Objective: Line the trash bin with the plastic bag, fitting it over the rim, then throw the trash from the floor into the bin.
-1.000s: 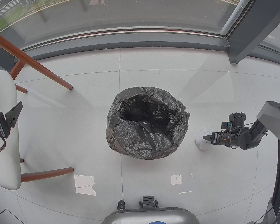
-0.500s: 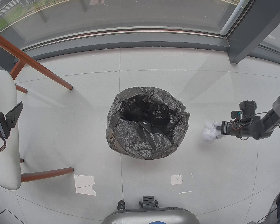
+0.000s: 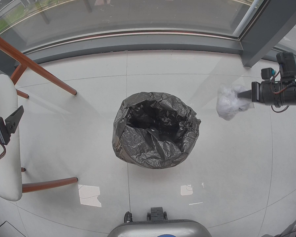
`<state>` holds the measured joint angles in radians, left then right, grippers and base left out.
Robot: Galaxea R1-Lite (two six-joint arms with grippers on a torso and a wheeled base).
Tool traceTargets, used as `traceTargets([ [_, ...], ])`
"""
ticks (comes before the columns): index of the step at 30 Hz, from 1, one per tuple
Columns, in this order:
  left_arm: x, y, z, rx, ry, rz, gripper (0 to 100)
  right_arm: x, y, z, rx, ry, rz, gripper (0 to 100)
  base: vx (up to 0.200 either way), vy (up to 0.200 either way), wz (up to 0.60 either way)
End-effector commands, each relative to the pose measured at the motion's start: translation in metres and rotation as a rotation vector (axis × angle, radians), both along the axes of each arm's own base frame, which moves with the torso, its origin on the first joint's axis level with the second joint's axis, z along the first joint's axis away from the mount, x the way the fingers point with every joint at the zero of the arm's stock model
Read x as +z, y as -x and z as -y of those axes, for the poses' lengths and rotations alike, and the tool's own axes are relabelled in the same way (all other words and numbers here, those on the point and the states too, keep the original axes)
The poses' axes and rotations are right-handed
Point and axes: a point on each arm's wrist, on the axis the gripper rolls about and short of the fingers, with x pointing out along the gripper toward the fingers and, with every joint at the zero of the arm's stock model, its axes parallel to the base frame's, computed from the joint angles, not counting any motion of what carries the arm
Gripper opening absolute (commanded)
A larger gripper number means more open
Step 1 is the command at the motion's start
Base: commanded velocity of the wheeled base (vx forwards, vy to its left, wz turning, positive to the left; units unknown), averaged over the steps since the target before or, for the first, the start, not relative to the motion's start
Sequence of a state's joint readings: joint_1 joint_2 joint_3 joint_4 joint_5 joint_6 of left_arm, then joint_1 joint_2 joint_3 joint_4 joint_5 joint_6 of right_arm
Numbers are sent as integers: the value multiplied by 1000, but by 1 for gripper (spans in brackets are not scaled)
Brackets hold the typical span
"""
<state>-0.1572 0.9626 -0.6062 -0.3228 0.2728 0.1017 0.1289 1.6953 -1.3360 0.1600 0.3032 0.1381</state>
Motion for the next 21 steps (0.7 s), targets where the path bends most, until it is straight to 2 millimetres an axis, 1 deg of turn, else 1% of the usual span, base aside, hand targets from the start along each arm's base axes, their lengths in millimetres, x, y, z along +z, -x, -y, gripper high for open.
traceTargets([
  [1, 7, -1, 0, 0, 3, 18, 100, 62, 58, -53, 203, -52, 173, 0, 0, 0, 0],
  [5, 8, -1, 0, 0, 4, 24, 100, 66, 70, -83, 304, -91, 172, 0, 0, 0, 0],
  [6, 8, -1, 0, 0, 4, 24, 100, 66, 70, -83, 304, -91, 172, 0, 0, 0, 0],
  [7, 9, 0, 0, 0, 5, 26, 100, 70, 77, -96, 356, -105, 177, 0, 0, 0, 0],
  [8, 9, 0, 0, 1, 4, 26, 100, 71, 81, -102, 378, -111, 178, 0, 0, 0, 0],
  [10, 9, 0, 0, 1, 4, 26, 100, 70, 86, -115, 408, -111, 173, 0, 0, 0, 0],
  [13, 9, 0, 0, 1, 5, 27, 100, 67, 91, -129, 445, -107, 161, 0, 0, 0, 0],
  [16, 9, -1, 0, 0, 5, 27, 100, 64, 91, -133, 459, -103, 153, 0, 0, 0, 0],
  [21, 11, 0, 0, 1, 6, 35, 100, 62, 89, -130, 446, -97, 142, 0, 0, 0, 0],
])
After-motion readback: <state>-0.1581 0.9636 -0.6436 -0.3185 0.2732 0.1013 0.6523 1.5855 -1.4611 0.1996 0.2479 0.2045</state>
